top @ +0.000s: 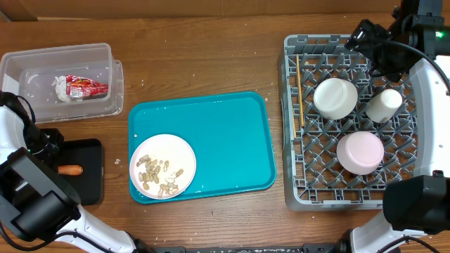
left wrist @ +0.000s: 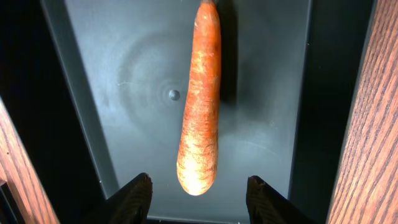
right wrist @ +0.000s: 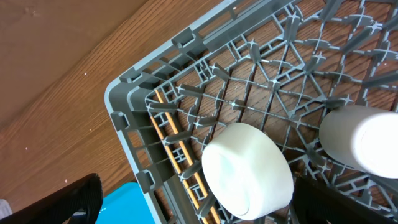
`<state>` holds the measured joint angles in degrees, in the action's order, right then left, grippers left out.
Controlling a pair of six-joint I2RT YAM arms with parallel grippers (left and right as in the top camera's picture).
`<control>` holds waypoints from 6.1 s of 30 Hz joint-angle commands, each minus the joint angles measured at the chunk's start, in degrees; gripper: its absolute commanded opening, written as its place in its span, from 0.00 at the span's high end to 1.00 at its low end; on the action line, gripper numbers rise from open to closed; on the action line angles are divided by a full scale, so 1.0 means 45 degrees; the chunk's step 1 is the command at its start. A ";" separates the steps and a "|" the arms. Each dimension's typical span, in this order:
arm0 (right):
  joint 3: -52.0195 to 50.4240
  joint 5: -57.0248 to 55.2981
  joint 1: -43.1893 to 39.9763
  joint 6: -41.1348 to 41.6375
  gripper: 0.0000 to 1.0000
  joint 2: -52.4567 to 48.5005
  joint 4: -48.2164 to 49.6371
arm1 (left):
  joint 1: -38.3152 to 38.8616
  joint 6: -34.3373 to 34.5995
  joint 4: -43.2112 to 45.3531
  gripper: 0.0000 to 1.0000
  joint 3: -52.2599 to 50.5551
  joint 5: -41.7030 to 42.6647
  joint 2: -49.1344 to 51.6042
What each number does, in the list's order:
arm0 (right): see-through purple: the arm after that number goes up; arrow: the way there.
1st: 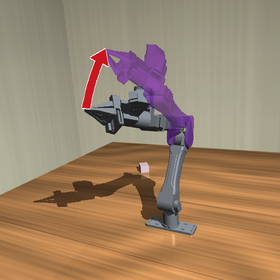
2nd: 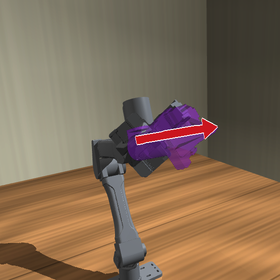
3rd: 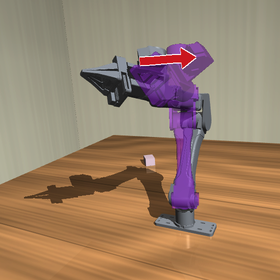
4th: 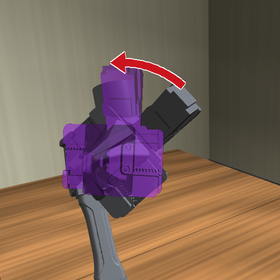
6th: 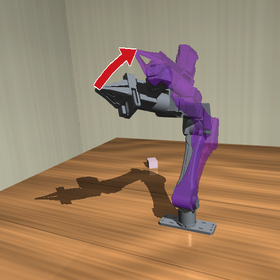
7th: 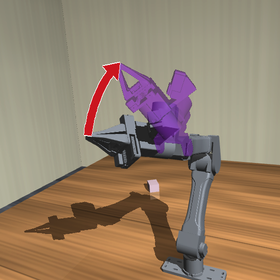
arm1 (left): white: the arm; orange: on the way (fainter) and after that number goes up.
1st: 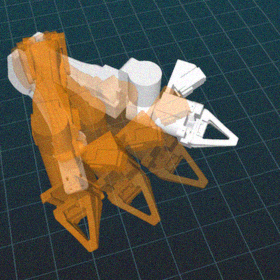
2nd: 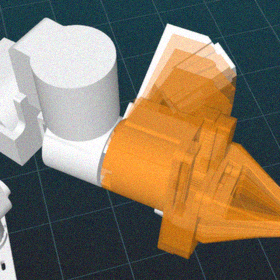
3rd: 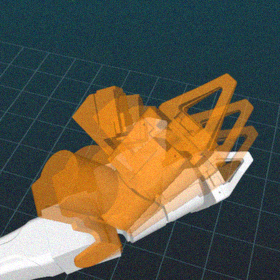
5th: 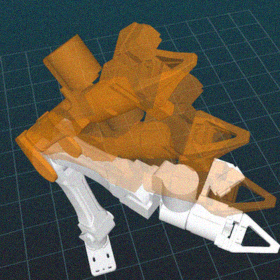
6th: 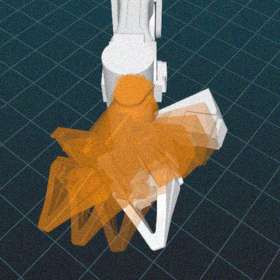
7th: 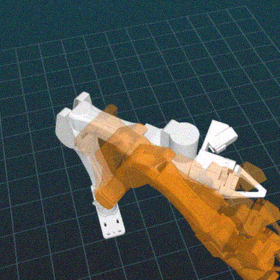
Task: Sort waste into correct bins and load items into the dishwasher
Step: 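Release the carrot onto the black tray and raise the left gripper, then move the left gripper to the rim of the white food plate, then close the left gripper on the plate rim and lift the plate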
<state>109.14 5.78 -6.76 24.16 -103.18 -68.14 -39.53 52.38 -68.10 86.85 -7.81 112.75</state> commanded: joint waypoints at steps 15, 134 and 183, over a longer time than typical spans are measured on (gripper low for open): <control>0.0034 0.0073 -0.0015 0.0024 0.00 0.0063 0.0068 | 0.0908 -0.1384 -0.2589 0.26 0.2871 0.0073 -0.0457; 0.0034 0.0073 -0.0015 0.0019 0.00 0.0063 0.0073 | 1.4693 -0.1729 -0.0559 0.57 -0.1598 0.0607 0.2016; 0.0034 0.0073 -0.0015 0.0019 0.00 0.0063 0.0073 | 1.4693 -0.1851 -0.0612 0.96 -0.0981 -0.0073 0.1996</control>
<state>109.14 5.78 -6.76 24.18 -103.18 -68.14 26.63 44.66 -71.16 81.43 -6.48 120.33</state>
